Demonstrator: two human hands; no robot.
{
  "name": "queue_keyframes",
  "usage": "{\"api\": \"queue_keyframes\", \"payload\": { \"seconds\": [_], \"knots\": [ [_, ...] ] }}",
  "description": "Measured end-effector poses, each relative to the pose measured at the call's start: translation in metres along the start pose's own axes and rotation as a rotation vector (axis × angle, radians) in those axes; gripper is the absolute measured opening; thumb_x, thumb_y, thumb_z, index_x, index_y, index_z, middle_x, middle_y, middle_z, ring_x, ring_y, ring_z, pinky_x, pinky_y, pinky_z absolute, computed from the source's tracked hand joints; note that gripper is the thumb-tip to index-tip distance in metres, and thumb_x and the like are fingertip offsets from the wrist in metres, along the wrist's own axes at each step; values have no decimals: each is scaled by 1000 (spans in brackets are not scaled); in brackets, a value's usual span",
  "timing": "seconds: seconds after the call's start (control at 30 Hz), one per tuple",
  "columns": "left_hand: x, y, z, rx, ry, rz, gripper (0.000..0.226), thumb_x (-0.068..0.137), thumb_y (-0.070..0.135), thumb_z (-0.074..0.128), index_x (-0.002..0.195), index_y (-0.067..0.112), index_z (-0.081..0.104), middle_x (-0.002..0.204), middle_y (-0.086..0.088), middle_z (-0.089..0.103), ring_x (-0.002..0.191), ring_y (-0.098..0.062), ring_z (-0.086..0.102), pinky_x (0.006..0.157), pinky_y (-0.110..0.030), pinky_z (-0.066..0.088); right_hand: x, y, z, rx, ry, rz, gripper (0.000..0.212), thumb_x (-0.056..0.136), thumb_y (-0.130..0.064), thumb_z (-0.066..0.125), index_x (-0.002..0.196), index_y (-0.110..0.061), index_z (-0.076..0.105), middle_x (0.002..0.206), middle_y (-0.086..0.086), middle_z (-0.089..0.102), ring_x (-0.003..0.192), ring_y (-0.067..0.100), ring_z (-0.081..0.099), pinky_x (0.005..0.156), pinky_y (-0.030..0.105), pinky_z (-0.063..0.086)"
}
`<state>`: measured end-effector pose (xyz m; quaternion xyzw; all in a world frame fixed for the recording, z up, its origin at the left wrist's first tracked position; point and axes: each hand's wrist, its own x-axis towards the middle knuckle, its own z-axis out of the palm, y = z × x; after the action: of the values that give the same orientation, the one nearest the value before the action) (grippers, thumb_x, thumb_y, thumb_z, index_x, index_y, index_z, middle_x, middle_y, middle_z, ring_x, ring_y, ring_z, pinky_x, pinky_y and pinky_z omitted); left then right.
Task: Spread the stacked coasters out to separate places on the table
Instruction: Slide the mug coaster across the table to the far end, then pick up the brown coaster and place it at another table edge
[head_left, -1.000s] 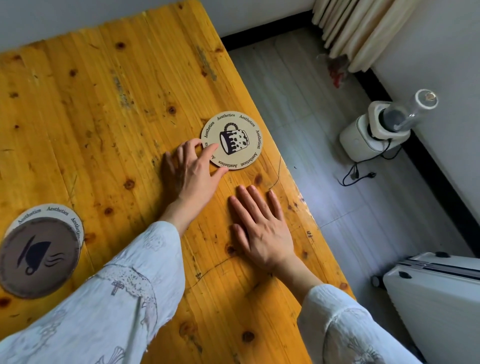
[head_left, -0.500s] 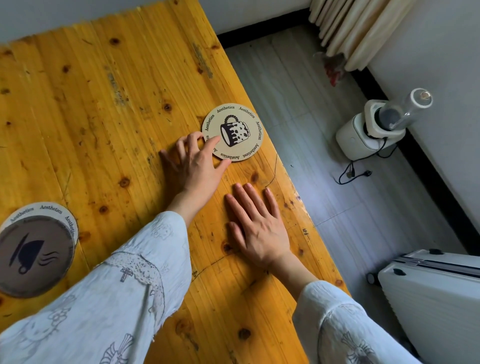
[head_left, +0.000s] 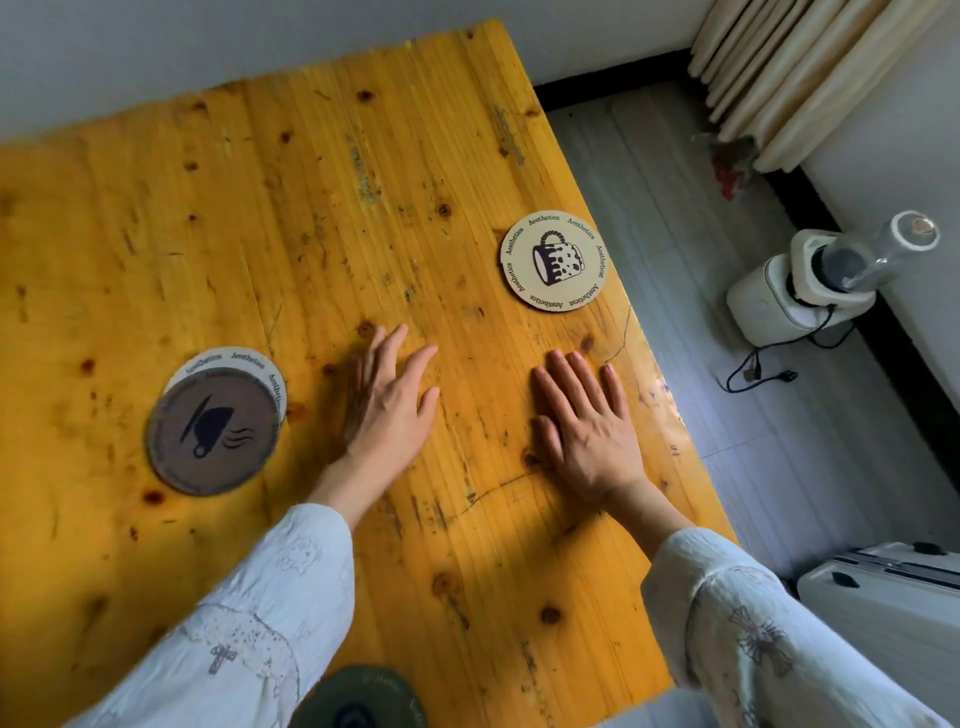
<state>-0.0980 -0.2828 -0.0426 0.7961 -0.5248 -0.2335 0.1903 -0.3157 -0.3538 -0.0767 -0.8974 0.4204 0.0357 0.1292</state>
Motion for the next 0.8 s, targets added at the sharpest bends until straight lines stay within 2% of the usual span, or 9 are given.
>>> {"api": "queue_keyframes", "payload": {
  "seconds": [0.17, 0.23, 0.33, 0.43, 0.53, 0.63, 0.73, 0.8],
  "knots": [
    [-75, -52, -29, 29, 43, -171, 46, 89, 19, 50, 133, 19, 39, 154, -8, 16, 143, -25, 4, 115, -53, 19, -2, -51, -10, 20, -83, 142, 57, 95, -32, 36, 146, -13, 18, 156, 15, 17, 145, 33, 9, 118, 57, 8],
    [-102, -72, -39, 55, 73, -247, 50, 87, 19, 52, 134, 18, 37, 154, -10, 15, 143, -28, 4, 114, -56, 19, -4, -83, -13, 45, -120, 71, 59, 93, -29, 42, 145, -13, 20, 156, 15, 19, 145, 32, 10, 118, 57, 9],
    [-134, -102, -54, 62, 86, -371, 61, 84, 23, 57, 138, 17, 29, 155, -12, 11, 143, -30, 1, 113, -59, 18, -6, -134, -13, 103, -137, -63, 55, 94, -31, 41, 144, -15, 24, 154, 13, 25, 145, 30, 15, 118, 54, 12],
    [-155, -137, -69, 118, 43, -517, 86, 79, 41, 62, 144, 24, 7, 156, -11, -7, 142, -31, -12, 113, -62, 0, 3, -184, -13, 145, -137, -150, 49, 95, -32, 39, 141, -16, 30, 149, 10, 35, 138, 29, 28, 113, 47, 26],
    [-172, -171, -83, 155, -32, -634, 108, 69, 59, 62, 141, 31, -12, 153, -8, -24, 139, -29, -26, 108, -60, -13, 21, -226, -14, 217, -99, -129, 44, 94, -28, 42, 134, -12, 39, 136, 13, 48, 122, 32, 42, 100, 45, 39],
    [-186, -192, -89, 111, -67, -633, 111, 66, 60, 64, 140, 34, -14, 152, -4, -29, 138, -27, -28, 108, -63, -10, 39, -267, -14, 473, -105, 60, 42, 92, -23, 49, 130, -5, 44, 126, 19, 51, 113, 33, 48, 96, 45, 45],
    [-189, -197, -88, 109, -78, -625, 112, 66, 59, 65, 140, 34, -15, 151, -5, -29, 138, -28, -28, 107, -65, -9, 54, -298, -11, 728, -151, 416, 46, 86, -19, 59, 125, 0, 44, 126, 22, 48, 114, 35, 48, 99, 44, 43],
    [-189, -198, -89, 119, -95, -632, 112, 66, 59, 64, 140, 34, -17, 150, -4, -32, 137, -28, -29, 106, -65, -9, 62, -308, -8, 824, -148, 626, 46, 82, -15, 63, 120, 2, 45, 126, 22, 50, 112, 36, 51, 97, 46, 47]
  ]
}}
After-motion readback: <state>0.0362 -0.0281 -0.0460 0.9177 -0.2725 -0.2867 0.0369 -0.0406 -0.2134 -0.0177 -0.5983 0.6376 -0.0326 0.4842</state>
